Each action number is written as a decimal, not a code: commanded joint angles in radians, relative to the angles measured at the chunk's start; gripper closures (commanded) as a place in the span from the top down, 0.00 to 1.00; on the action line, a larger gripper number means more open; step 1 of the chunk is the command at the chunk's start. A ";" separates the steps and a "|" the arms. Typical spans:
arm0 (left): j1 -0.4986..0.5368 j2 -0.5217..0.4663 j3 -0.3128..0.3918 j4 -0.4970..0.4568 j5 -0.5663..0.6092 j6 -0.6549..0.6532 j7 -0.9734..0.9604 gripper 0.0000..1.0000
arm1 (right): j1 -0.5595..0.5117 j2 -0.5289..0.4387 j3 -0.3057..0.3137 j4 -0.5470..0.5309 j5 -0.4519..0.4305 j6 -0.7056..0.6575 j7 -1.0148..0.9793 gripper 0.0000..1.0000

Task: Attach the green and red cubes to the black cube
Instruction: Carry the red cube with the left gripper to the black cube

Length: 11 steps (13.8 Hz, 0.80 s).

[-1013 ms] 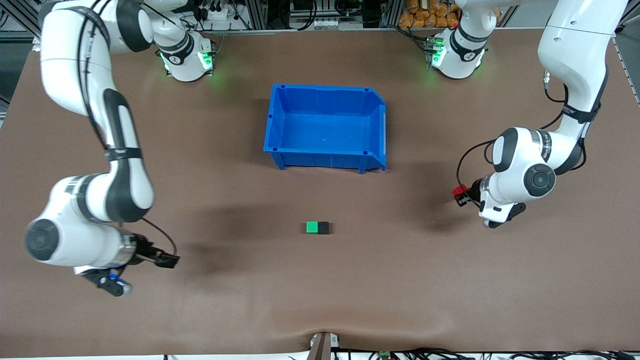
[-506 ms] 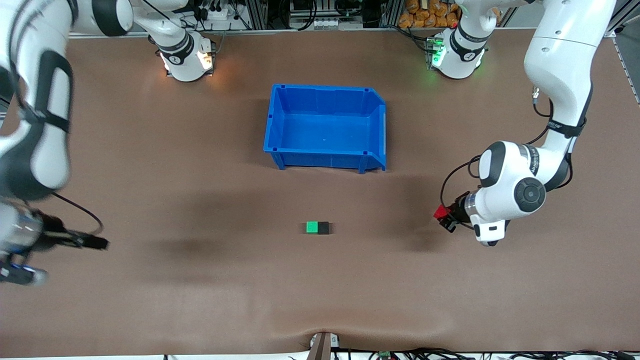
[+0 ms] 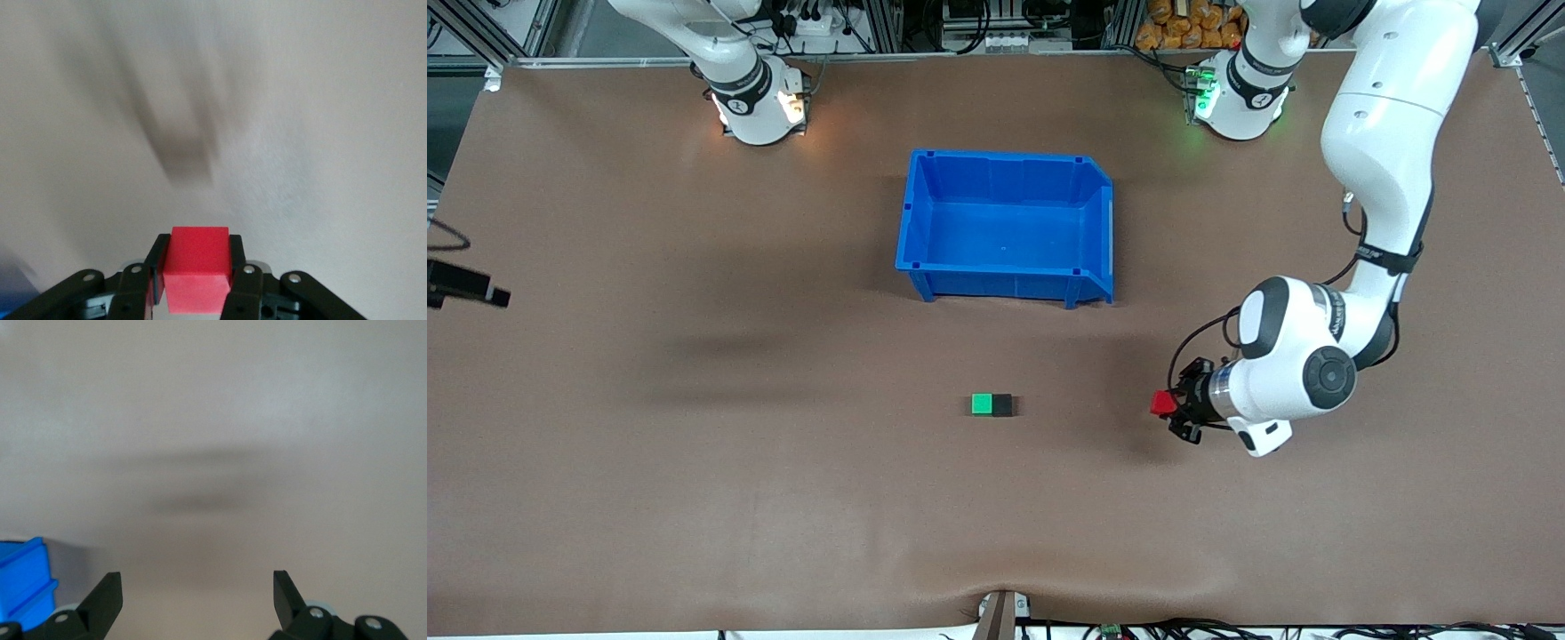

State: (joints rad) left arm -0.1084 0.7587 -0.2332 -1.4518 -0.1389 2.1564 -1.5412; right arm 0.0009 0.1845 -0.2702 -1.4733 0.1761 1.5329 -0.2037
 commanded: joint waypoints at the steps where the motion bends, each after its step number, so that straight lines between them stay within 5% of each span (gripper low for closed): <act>1: -0.088 0.095 0.012 0.143 -0.018 -0.030 -0.133 0.00 | 0.080 -0.102 0.022 -0.131 -0.032 0.033 0.213 1.00; 3: -0.125 0.128 0.012 0.182 -0.019 -0.021 -0.204 0.00 | 0.148 -0.158 0.023 -0.152 -0.116 0.018 0.290 1.00; 6: -0.163 0.159 0.012 0.197 -0.019 0.000 -0.231 0.00 | 0.154 -0.218 0.022 -0.245 -0.126 0.085 0.288 1.00; 11: -0.214 0.208 0.009 0.199 -0.021 0.120 -0.310 0.00 | 0.156 -0.157 0.020 -0.061 -0.145 0.032 0.293 1.00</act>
State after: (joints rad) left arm -0.2932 0.9352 -0.2316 -1.2887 -0.1426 2.2478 -1.8185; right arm 0.1555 0.0093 -0.2525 -1.6000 0.0594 1.5940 0.0750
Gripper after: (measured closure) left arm 0.608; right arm 0.000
